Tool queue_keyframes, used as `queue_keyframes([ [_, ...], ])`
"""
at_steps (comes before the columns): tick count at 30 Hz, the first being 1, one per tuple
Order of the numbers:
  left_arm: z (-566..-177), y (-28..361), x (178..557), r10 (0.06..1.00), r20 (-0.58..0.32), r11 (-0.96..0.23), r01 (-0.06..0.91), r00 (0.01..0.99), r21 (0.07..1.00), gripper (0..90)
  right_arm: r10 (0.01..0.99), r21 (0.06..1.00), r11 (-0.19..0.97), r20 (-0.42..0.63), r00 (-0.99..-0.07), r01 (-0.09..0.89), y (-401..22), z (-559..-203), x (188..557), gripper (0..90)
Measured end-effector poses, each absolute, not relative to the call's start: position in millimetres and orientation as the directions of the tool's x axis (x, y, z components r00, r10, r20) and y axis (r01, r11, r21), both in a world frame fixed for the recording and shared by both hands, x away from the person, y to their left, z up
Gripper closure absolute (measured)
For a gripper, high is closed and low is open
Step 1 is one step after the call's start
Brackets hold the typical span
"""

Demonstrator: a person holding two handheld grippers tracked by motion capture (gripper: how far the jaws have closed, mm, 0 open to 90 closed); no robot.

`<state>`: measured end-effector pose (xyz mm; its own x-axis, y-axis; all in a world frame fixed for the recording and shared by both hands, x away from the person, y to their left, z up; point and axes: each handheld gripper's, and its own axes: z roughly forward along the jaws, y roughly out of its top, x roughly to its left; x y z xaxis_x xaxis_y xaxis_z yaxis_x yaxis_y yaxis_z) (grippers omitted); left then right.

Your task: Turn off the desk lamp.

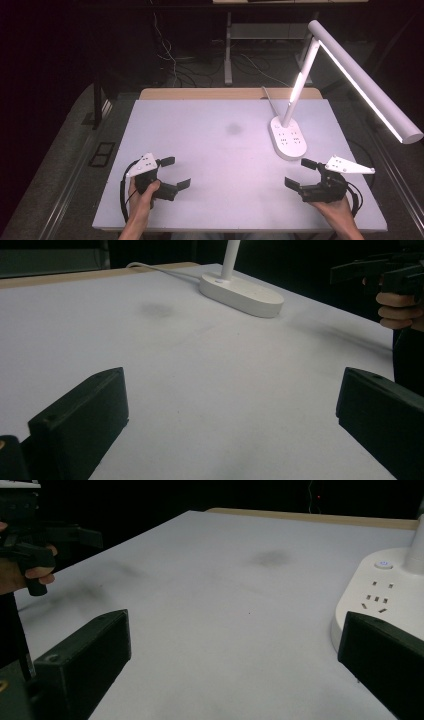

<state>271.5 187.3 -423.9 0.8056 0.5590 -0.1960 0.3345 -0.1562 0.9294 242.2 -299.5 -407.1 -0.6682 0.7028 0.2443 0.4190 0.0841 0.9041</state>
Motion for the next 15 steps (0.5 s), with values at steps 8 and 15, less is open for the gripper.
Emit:
queue_keyframes([
  [8,-423.3,187.5,271.4,0.558,-0.197,-0.149,0.33,0.806,0.932,0.0,0.702,0.905,0.089,0.239,-0.67,0.416,-298.2,-408.0,241.5,0.3],
  [15,-423.3,188.5,272.2,0.56,-0.2,-0.145,0.333,0.804,0.931,0.0,0.698,0.905,0.097,0.235,-0.677,0.414,-296.3,-408.6,240.8,0.4],
])
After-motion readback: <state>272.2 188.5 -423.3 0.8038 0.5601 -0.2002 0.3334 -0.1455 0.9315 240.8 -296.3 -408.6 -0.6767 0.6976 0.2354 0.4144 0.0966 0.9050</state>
